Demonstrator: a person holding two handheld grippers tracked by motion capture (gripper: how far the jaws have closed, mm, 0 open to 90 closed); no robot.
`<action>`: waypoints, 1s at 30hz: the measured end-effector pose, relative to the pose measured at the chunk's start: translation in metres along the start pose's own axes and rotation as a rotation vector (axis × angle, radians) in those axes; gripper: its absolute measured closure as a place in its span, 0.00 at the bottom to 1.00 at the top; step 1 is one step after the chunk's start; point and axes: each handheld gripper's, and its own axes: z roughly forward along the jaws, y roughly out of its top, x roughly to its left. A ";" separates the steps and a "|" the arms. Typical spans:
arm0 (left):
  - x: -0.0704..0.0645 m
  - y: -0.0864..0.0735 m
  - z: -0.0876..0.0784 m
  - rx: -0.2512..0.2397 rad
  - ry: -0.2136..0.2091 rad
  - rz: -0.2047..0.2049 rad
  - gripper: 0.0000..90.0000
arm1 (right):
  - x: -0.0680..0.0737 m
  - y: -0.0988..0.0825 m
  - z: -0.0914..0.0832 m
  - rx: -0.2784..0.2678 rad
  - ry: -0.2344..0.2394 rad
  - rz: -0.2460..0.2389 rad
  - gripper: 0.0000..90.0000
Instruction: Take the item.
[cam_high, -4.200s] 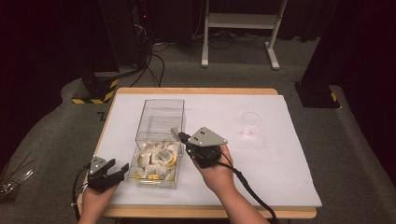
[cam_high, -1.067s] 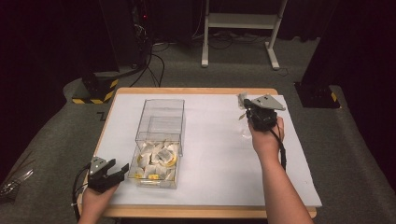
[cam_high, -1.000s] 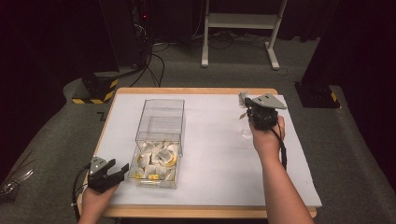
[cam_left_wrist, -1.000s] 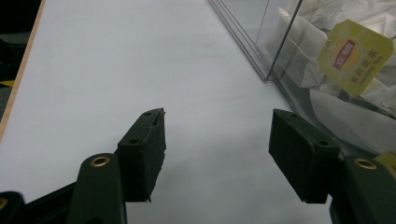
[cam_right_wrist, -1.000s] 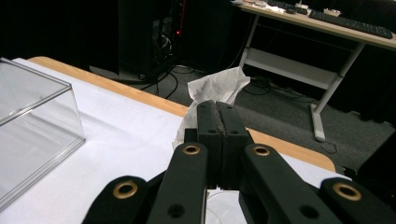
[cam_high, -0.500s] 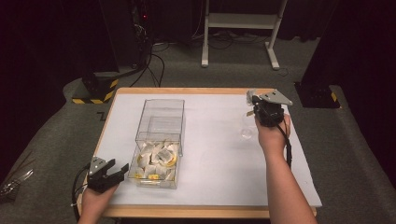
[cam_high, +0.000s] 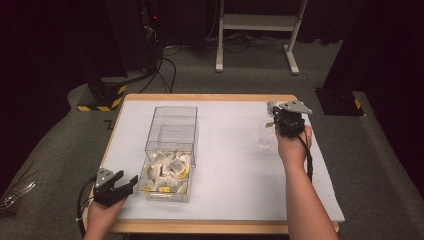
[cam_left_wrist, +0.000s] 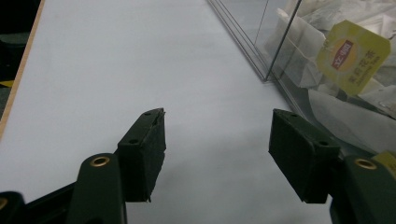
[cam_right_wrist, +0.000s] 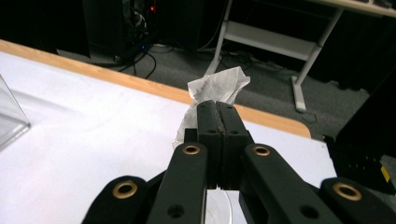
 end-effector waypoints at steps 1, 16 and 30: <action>0.000 0.000 0.000 0.000 -0.001 0.000 0.41 | 0.000 -0.002 0.001 0.005 -0.002 0.001 1.00; -0.001 -0.001 0.001 0.001 0.002 -0.007 0.41 | 0.003 -0.023 0.011 0.066 -0.003 -0.013 0.99; -0.001 -0.001 0.001 -0.002 0.002 -0.011 0.41 | 0.007 -0.040 0.011 0.095 0.003 -0.017 0.99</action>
